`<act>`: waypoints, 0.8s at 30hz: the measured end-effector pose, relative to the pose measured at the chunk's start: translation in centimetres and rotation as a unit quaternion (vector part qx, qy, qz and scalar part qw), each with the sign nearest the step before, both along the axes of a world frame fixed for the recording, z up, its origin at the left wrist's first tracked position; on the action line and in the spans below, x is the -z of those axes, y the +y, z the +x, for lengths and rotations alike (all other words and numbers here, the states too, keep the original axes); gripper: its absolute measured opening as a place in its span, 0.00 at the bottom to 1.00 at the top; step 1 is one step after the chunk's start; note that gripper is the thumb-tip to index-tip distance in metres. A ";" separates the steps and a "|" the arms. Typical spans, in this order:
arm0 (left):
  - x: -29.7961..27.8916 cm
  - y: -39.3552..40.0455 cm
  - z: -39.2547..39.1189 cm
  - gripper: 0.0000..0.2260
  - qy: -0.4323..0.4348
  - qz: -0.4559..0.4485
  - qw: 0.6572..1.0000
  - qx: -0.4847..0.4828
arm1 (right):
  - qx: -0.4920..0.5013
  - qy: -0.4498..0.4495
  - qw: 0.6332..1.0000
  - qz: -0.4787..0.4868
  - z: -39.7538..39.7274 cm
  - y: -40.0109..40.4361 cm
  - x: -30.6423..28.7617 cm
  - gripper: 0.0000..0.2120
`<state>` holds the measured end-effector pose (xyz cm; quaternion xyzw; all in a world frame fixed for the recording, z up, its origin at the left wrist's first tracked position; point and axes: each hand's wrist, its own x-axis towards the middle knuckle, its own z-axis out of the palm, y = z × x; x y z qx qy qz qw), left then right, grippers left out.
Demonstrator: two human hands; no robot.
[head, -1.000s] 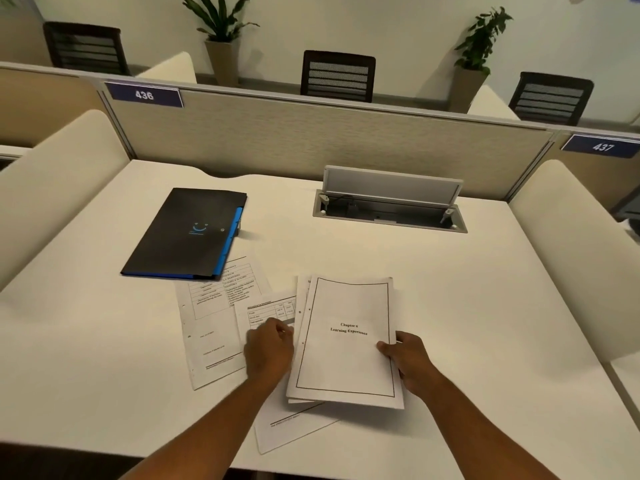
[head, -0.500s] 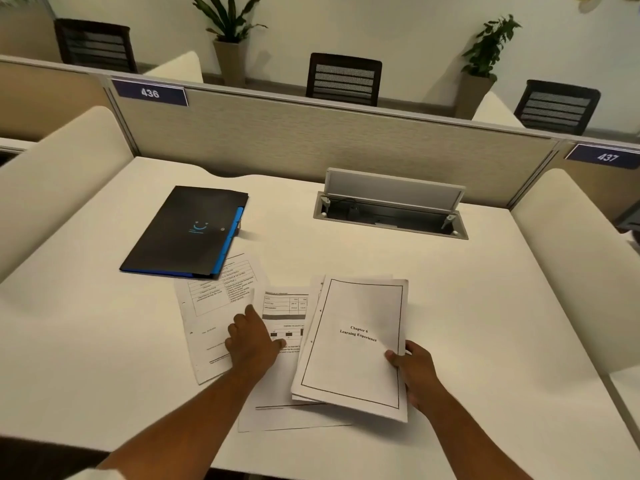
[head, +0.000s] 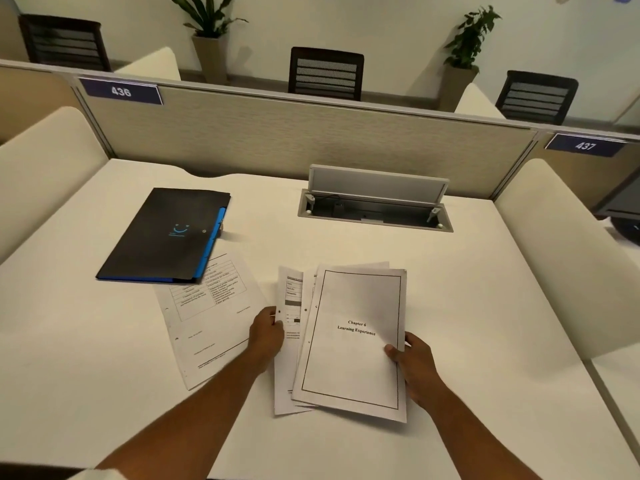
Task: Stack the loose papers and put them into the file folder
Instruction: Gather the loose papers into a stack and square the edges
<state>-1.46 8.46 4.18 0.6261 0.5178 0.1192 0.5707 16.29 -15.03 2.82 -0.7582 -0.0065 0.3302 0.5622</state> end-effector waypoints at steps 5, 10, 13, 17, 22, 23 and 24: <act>-0.1 -0.3 0.3 0.16 -0.020 -0.052 0.998 0.037 | -0.033 -0.012 0.999 -0.021 -0.4 0.5 0.6 0.13; 0.3 -0.8 0.6 0.14 -0.013 -0.057 0.998 0.037 | -0.069 -0.030 0.997 -0.028 -1.2 1.2 0.2 0.12; 0.5 -1.1 0.6 0.13 -0.047 -0.079 0.995 0.049 | -0.077 -0.044 0.996 -0.028 -1.4 1.4 -0.3 0.13; 0.5 -1.5 0.9 0.19 -0.065 -0.073 0.994 0.055 | -0.090 -0.073 0.992 -0.055 -1.2 1.8 -0.6 0.13; -1.3 -1.3 1.4 0.19 -0.124 -0.108 0.984 0.064 | -0.066 -0.100 0.992 -0.052 0.2 2.1 -1.2 0.25; -1.8 -1.2 1.4 0.19 -0.146 -0.121 0.979 0.076 | -0.057 -0.076 0.995 -0.019 0.5 2.2 -1.6 0.29; -2.2 -1.0 1.4 0.20 -0.164 -0.131 0.974 0.089 | -0.052 -0.041 0.998 0.018 0.8 2.3 -2.1 0.31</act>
